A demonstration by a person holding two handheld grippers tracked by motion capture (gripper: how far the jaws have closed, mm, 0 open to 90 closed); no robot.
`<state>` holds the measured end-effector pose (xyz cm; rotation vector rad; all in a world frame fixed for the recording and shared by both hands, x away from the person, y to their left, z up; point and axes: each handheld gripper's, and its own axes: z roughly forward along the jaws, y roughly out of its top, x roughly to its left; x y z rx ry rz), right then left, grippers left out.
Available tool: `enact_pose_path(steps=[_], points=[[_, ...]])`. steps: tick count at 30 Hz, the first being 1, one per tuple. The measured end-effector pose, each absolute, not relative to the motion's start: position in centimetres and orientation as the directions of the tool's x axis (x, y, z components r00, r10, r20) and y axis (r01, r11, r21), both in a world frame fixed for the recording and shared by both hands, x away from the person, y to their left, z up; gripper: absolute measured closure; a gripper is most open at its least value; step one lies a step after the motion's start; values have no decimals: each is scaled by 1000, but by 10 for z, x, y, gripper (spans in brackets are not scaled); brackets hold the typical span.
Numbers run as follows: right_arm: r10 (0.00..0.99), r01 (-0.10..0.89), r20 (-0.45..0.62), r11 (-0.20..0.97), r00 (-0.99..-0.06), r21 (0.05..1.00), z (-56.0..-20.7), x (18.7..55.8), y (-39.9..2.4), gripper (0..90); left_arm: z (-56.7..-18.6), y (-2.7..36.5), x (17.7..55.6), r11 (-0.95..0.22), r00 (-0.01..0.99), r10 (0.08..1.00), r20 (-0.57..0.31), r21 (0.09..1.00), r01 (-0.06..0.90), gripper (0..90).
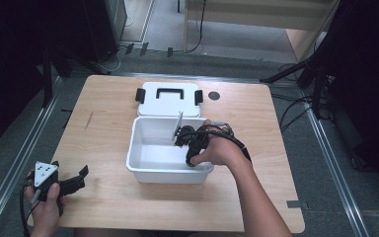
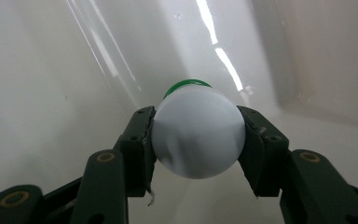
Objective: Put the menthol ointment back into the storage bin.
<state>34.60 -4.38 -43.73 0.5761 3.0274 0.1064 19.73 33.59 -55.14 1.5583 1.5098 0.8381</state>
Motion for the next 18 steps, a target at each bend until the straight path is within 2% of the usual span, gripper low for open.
enact_pose_path(steps=[18], points=[[348,346,-20,935,-937,75,-454,347,-40,519,-551,336,197,24,70,995,-65,883,470,2]])
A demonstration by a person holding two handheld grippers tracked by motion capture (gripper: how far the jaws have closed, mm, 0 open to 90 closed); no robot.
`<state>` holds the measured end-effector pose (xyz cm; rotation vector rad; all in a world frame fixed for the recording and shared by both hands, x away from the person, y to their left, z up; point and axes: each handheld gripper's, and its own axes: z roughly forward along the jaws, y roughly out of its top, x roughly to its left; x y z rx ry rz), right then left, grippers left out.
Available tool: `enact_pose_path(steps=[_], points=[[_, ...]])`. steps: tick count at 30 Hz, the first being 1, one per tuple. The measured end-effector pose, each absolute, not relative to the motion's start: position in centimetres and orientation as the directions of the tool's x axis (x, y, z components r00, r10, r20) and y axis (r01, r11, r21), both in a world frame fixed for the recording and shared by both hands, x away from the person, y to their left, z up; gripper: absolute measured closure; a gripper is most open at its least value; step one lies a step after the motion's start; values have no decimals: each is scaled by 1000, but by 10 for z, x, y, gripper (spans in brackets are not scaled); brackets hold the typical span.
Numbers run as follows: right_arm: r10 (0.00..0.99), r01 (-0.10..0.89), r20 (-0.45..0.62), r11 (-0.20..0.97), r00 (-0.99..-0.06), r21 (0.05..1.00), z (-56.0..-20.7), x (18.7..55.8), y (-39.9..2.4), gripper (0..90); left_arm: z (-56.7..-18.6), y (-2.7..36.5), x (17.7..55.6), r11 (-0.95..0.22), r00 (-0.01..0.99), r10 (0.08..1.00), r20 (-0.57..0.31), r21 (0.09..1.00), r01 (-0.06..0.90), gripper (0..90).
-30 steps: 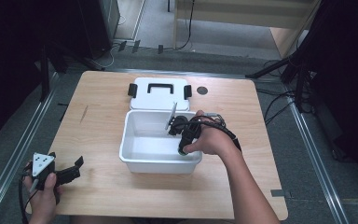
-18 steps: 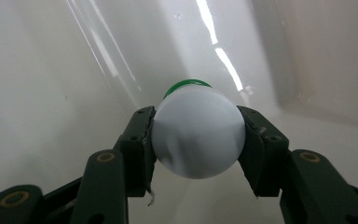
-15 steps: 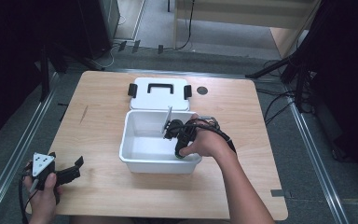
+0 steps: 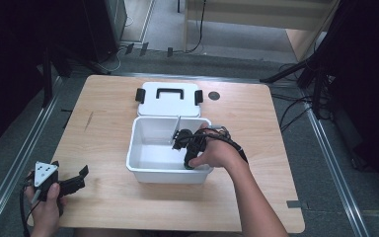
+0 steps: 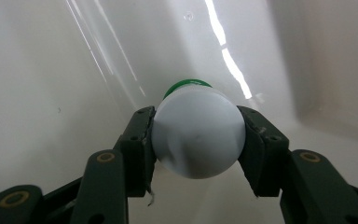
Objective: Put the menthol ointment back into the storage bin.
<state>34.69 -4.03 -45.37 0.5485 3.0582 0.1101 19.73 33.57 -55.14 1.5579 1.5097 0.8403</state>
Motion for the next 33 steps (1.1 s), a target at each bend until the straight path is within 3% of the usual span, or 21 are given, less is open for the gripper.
enact_pose_path(steps=[20,28,33], points=[[334,333,-5,942,-943,34,-464,348,-38,481,-551,335,197,18,72,996,-59,883,469,2],[363,360,-24,930,-931,78,-440,345,-42,387,-551,335,197,14,72,996,-54,884,468,1],[394,388,-47,916,-918,98,-415,340,-50,279,-551,334,197,13,71,996,-52,884,468,1]])
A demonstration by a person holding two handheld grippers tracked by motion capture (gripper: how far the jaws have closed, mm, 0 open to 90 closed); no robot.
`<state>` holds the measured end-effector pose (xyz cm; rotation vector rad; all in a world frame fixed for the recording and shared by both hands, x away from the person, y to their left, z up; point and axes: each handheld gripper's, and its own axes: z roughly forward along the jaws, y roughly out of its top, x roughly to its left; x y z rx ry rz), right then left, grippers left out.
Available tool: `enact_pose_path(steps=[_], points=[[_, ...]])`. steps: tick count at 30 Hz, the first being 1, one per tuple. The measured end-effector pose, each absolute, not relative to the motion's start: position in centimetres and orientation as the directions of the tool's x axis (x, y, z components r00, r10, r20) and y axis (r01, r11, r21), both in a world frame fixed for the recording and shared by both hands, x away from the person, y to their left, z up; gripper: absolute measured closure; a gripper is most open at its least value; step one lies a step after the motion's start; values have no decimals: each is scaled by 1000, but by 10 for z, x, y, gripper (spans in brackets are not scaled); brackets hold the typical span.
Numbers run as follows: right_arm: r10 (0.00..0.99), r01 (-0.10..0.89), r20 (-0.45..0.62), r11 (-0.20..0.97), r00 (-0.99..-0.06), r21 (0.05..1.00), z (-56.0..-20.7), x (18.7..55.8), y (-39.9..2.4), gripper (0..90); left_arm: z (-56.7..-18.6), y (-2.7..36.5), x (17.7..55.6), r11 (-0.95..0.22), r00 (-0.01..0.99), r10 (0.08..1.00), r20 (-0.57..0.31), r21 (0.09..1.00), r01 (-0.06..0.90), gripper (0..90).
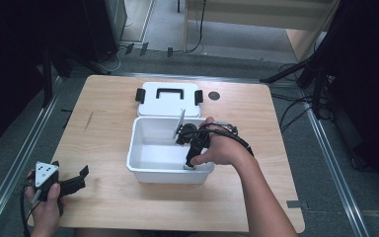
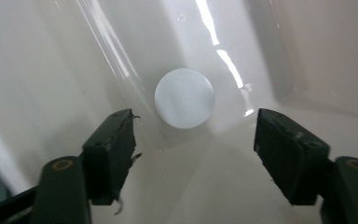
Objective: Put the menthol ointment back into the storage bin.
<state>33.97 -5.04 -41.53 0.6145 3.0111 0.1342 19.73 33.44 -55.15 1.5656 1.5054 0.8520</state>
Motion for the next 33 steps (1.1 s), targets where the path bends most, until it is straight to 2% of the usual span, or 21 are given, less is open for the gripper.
enact_pose_path(steps=[2,6,13,26,33], points=[[399,393,-51,914,-915,103,-412,339,-52,259,-551,334,197,13,71,996,-52,884,468,2],[454,440,-71,885,-888,151,-389,334,-62,135,-552,335,198,14,70,996,-53,885,465,2],[503,481,-65,851,-862,212,-367,327,-87,48,-551,335,197,15,71,996,-54,884,467,2],[560,533,-74,816,-825,225,-365,319,-134,34,-552,334,198,13,68,996,-50,884,467,2],[595,573,-45,789,-803,220,-383,314,-163,46,-552,334,198,14,67,996,-52,884,468,1]])
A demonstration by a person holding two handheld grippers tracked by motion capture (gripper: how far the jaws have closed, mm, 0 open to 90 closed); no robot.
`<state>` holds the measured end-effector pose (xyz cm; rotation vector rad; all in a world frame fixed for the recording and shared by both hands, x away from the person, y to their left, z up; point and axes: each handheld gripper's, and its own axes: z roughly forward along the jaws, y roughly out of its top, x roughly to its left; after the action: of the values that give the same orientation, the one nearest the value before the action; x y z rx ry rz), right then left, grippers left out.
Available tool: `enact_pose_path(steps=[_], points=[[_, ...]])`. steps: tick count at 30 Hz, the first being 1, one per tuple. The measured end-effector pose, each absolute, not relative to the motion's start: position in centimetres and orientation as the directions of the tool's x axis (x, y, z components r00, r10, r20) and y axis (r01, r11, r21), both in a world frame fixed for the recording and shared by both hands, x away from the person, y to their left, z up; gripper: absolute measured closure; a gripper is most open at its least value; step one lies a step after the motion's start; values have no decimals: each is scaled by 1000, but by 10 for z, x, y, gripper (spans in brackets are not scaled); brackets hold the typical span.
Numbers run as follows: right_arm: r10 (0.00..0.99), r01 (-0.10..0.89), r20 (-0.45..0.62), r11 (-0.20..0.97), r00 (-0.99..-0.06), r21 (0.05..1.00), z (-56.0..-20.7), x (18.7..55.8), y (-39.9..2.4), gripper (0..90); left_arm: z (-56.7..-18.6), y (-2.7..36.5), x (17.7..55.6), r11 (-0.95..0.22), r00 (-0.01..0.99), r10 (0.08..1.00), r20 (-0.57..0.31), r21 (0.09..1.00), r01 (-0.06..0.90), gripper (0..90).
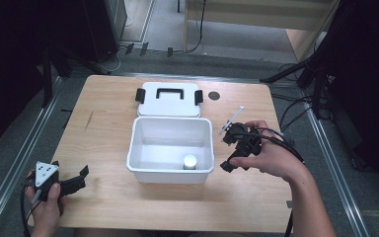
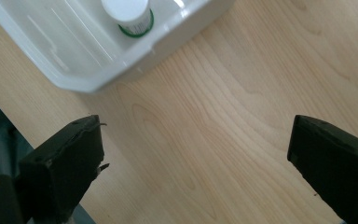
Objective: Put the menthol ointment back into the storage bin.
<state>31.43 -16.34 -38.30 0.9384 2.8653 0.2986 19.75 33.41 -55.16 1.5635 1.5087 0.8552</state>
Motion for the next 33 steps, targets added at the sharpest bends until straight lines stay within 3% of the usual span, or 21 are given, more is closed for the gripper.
enact_pose_path(steps=[19,33], points=[[697,665,-25,694,-717,275,-427,306,-226,106,-551,334,197,9,67,997,-46,882,472,2],[793,727,-21,569,-609,383,-466,294,-268,129,-551,334,197,8,65,997,-44,881,473,1]])
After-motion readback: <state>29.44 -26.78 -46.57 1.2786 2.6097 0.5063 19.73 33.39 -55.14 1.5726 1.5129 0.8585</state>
